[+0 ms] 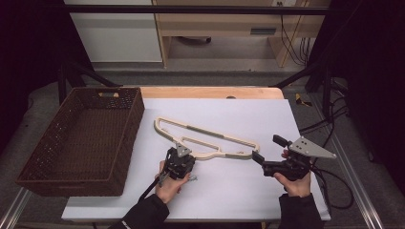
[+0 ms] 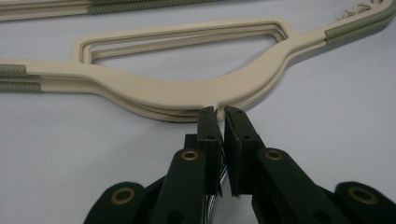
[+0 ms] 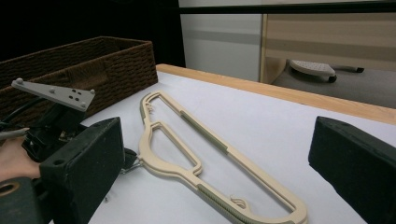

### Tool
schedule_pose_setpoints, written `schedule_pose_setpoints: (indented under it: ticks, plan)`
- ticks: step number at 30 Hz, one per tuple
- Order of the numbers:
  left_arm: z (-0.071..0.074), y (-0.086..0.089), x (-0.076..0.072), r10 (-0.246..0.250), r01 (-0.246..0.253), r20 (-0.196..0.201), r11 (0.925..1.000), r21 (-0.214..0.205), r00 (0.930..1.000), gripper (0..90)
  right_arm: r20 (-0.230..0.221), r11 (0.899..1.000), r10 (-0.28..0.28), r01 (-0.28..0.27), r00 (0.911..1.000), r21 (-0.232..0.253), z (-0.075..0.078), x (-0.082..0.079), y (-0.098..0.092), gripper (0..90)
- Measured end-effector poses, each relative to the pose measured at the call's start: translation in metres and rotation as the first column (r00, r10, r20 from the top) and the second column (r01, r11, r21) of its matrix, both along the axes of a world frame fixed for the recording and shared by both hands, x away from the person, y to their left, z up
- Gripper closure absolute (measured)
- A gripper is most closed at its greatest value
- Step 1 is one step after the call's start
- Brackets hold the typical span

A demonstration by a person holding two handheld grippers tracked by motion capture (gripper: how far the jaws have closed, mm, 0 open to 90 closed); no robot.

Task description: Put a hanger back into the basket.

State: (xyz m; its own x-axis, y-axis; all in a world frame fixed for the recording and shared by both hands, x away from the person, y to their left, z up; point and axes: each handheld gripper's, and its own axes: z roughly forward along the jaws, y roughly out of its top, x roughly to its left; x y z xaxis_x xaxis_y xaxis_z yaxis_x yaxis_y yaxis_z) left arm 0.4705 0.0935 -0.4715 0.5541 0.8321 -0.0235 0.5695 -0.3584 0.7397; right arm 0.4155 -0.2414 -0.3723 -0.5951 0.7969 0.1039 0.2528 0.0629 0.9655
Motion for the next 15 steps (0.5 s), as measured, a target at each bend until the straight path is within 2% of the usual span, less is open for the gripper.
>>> schedule_pose_setpoints:
  ticks: [2, 4, 5, 8, 12, 14, 15]
  plan:
    - [0.000, 0.000, 0.000, 0.016, -0.016, 0.002, 0.9998, -0.008, 0.9999, 85.4, -0.005, 1.000, 0.001, -0.001, 1.0000, -0.001, 0.000, 0.000, 0.000, 3.9]
    - [0.002, 0.001, 0.000, 0.014, -0.014, -0.001, 0.9998, 0.012, 0.9999, 85.9, -0.005, 1.000, 0.004, -0.004, 1.0000, -0.009, 0.000, 0.000, 0.000, 3.9]
    - [0.003, 0.002, 0.000, 0.024, -0.024, 0.012, 0.9995, 0.021, 0.9996, 86.3, -0.009, 1.000, 0.004, -0.004, 1.0000, -0.008, -0.001, 0.000, 0.000, 3.9]
    - [0.004, 0.003, 0.000, 0.031, -0.032, 0.012, 0.9993, 0.018, 0.9994, 87.1, -0.011, 1.000, 0.006, -0.006, 0.9999, -0.016, -0.002, 0.002, 0.002, 4.1]
    - [0.009, 0.006, 0.001, 0.051, -0.052, 0.024, 0.9980, 0.038, 0.9984, 88.2, -0.023, 1.000, 0.021, -0.022, 0.9995, -0.021, -0.006, 0.005, 0.008, 4.7]
    - [0.011, 0.008, 0.001, 0.056, -0.056, 0.018, 0.9981, 0.025, 0.9983, 88.5, -0.026, 0.999, 0.028, -0.028, 0.9993, -0.028, -0.009, 0.007, 0.011, 5.5]
    - [0.013, 0.009, 0.001, 0.047, -0.048, 0.016, 0.9982, 0.036, 0.9988, 88.5, -0.030, 0.999, 0.030, -0.031, 0.9991, -0.027, -0.010, 0.009, 0.014, 6.1]
